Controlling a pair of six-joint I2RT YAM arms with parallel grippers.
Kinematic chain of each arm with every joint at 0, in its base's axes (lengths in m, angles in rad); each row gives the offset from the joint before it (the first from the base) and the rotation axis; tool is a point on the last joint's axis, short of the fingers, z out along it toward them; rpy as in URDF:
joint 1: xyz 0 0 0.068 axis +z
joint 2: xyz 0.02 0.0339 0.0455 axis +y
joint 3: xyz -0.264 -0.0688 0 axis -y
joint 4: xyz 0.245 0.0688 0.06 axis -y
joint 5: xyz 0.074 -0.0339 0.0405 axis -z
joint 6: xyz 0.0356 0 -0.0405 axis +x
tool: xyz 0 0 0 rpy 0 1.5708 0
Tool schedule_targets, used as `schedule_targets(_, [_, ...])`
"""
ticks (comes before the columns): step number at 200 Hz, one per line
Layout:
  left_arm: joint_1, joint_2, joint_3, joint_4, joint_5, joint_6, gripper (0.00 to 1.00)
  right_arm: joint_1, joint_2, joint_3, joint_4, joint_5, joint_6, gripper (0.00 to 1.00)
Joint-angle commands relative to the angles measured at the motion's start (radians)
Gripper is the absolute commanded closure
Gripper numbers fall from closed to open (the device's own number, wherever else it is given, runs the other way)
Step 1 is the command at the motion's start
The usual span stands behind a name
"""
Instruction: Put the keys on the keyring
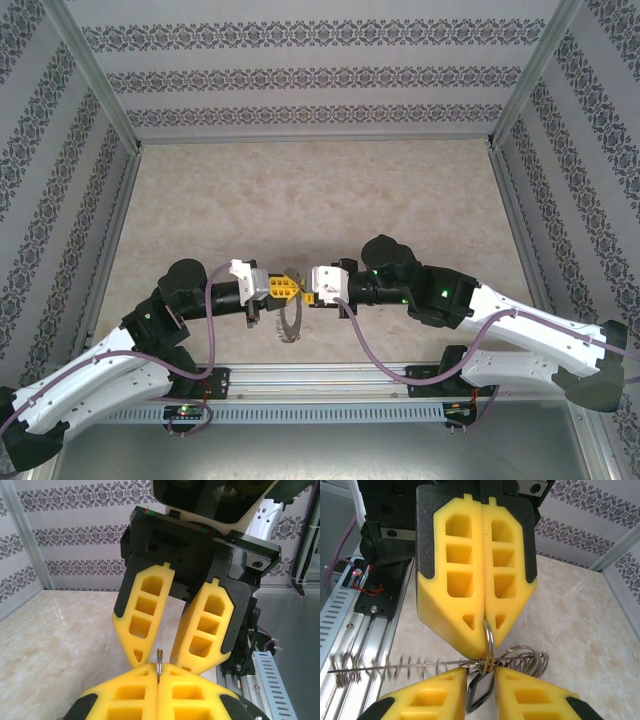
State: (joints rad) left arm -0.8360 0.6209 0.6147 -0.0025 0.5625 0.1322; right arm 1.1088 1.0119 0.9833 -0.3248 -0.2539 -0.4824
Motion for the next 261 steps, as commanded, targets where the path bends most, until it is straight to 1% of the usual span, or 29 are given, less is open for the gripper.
schedule_targets(1, [0.006, -0.003, -0.004, 0.13, 0.044, -0.034, 1.0, 0.007, -0.022, -0.024, 0.061, -0.045, 0.014, 0.78])
schedule_targets(40, [0.009, -0.004, -0.007, 0.15, 0.056, -0.05, 1.0, 0.008, -0.041, -0.04, 0.059, -0.036, 0.021, 0.77])
schedule_targets(61, [0.012, -0.009, -0.007, 0.163, 0.058, -0.062, 1.0, 0.008, -0.059, -0.074, 0.083, -0.04, 0.041, 0.67])
schedule_targets(76, [0.013, -0.009, -0.005, 0.171, 0.066, -0.068, 1.0, 0.008, -0.065, -0.097, 0.1, -0.039, 0.053, 0.64])
schedule_targets(159, [0.016, -0.001, -0.009, 0.198, 0.066, -0.085, 1.0, 0.007, -0.004, -0.124, 0.201, -0.07, 0.09, 0.59])
schedule_targets(170, [0.017, -0.004, -0.011, 0.197, 0.063, -0.082, 1.0, 0.006, -0.001, -0.126, 0.206, -0.063, 0.09, 0.61])
schedule_targets(190, [0.017, -0.014, -0.011, 0.188, 0.056, -0.078, 1.0, 0.004, -0.008, -0.13, 0.204, -0.03, 0.089, 0.73])
schedule_targets(218, [0.018, -0.029, -0.011, 0.172, 0.05, -0.071, 1.0, -0.006, -0.03, -0.145, 0.182, 0.008, 0.092, 0.84])
schedule_targets(261, [0.023, -0.041, -0.012, 0.159, 0.048, -0.068, 1.0, -0.013, -0.088, -0.181, 0.155, 0.068, 0.106, 0.85])
